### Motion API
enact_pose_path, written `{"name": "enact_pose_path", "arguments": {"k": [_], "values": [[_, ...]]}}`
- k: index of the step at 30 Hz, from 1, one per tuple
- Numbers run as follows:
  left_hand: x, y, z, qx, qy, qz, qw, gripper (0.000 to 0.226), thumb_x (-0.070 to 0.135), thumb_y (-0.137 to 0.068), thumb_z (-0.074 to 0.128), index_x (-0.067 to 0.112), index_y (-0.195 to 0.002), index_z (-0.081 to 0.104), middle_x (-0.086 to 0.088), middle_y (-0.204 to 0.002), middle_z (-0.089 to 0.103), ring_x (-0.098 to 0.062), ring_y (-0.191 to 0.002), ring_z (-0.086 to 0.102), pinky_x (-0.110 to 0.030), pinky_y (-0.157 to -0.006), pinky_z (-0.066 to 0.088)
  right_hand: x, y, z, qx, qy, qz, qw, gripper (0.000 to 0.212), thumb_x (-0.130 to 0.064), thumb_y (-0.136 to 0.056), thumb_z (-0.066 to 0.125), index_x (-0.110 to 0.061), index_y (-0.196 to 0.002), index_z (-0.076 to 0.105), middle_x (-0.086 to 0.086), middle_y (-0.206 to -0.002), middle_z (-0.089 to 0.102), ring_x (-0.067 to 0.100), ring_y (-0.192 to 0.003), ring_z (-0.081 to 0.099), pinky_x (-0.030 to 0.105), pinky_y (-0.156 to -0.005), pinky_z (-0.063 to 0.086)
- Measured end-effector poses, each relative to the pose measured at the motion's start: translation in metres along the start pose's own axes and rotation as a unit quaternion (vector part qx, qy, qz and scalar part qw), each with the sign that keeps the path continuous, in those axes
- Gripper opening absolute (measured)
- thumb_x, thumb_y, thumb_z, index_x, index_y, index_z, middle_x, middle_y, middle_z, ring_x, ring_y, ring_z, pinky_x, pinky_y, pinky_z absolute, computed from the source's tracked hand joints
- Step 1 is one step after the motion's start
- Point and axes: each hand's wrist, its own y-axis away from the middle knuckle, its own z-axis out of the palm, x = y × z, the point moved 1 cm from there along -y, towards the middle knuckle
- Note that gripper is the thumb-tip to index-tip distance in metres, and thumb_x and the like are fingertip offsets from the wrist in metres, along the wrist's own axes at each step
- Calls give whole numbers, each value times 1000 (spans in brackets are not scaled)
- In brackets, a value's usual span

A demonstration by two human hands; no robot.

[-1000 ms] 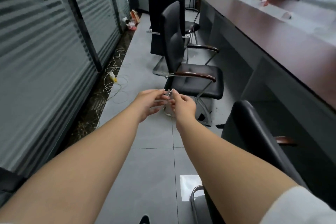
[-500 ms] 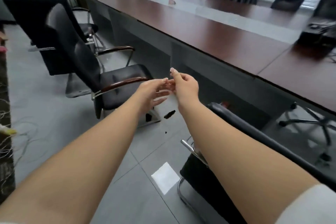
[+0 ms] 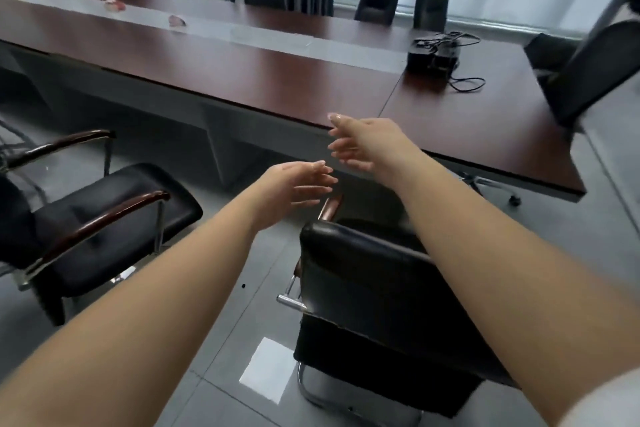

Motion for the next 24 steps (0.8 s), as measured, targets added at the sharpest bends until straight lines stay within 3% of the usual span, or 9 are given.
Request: {"name": "enact_pose_path", "arguments": {"k": [7,11,15,18,21,24], "values": [[3,1,17,-139,-40,-46,988,23,32,-91,52,15,-93,66,0,-93,73,-15,-90,66,-30,-84,49,21,51,-30,57,37,37,997,33,-42,-89,57,-11,-90,65,6,-83,69,17,-79,66,25,-76,54],[-7,19,21,-192,-67,-76,976,29,39,-89,52,15,-95,68,-2,-94,73,-14,-84,68,-26,-70,52,27,84,-26,82,98,66,990,40,-50,-87,54,-13,-93,67,4,-87,72,13,-78,66,23,-72,52],[-17,37,18,-205,-78,-87,972,38,53,-87,48,24,-92,72,-2,-87,73,-15,-80,67,-31,-69,48,35,111,-18,109,146,77,980,39,-51,-87,55,-15,-89,68,1,-84,71,18,-88,66,34,-91,51],[-20,45,17,-223,-61,-76,970,42,54,-88,45,22,-96,72,-4,-94,73,-16,-84,68,-31,-71,49,37,126,-15,123,162,67,977,37,-52,-85,57,-18,-90,69,-2,-86,71,17,-97,64,39,-103,42],[-23,53,17,-217,-54,-79,971,45,55,-86,48,21,-105,70,-7,-102,71,-20,-94,66,-33,-76,49,39,141,-12,112,194,69,972,35,-56,-82,57,-24,-88,70,-3,-102,68,15,-109,57,36,-105,37],[-25,62,21,-194,-43,-77,977,43,52,-87,49,19,-104,70,-6,-96,72,-20,-90,66,-32,-73,48,44,150,-10,77,232,69,967,36,-53,-83,57,-26,-105,68,-4,-121,60,14,-118,48,35,-106,33]]}}
